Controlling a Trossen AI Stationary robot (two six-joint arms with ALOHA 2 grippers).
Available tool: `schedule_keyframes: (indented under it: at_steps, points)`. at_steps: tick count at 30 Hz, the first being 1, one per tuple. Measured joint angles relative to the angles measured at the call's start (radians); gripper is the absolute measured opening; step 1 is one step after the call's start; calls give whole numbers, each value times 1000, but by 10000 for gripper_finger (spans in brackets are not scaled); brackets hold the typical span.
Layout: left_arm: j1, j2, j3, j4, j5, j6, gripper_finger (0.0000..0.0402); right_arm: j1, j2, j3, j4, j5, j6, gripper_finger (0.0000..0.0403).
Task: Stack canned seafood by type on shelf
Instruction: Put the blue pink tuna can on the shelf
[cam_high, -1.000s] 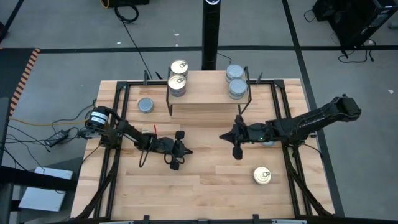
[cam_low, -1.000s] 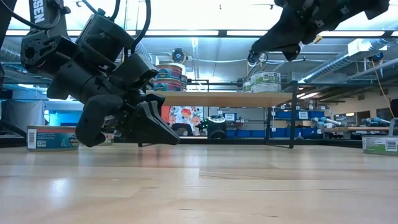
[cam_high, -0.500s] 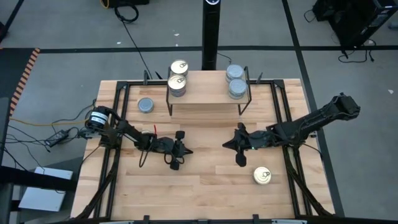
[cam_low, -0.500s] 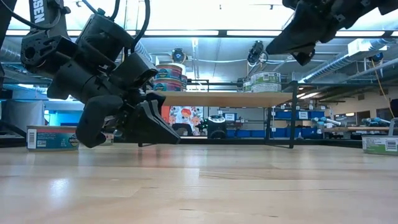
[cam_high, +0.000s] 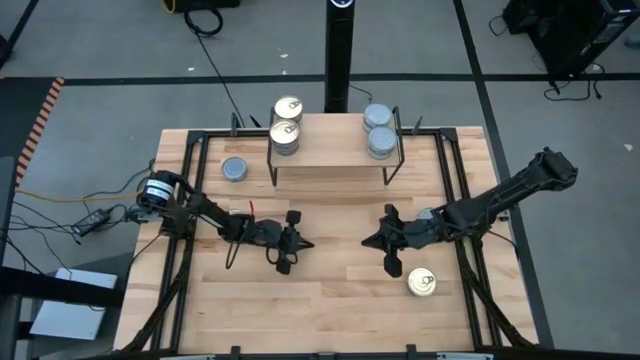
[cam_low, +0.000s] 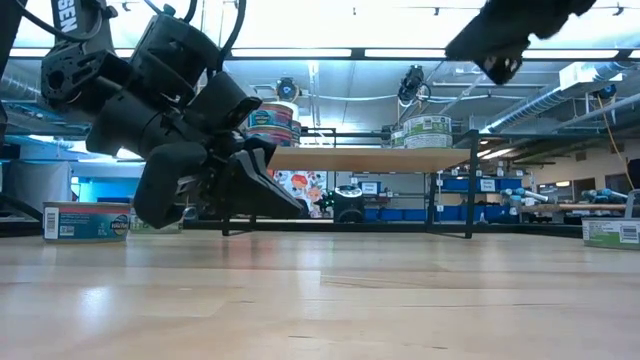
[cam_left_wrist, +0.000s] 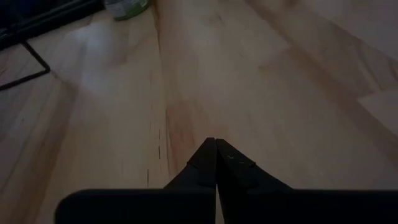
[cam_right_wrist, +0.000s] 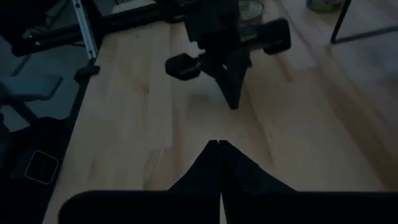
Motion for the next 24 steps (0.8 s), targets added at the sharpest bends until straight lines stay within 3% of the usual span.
schedule_keyframes:
  at_steps: [7, 13, 20, 24]
  points:
    - [0, 0, 2, -3, 0, 31, 4, 6, 20, 100, -158, 7, -6, 4]
    - [2, 0, 2, -5, 27, 34, 4, 3, 149, 273, -408, -56, 51, 4]
    - [32, 0, 2, -4, 62, 61, 4, 22, 351, 515, -709, -234, 138, 4]
    - [45, 0, 2, -3, 69, 61, 4, 54, 441, 585, -824, -416, 273, 4]
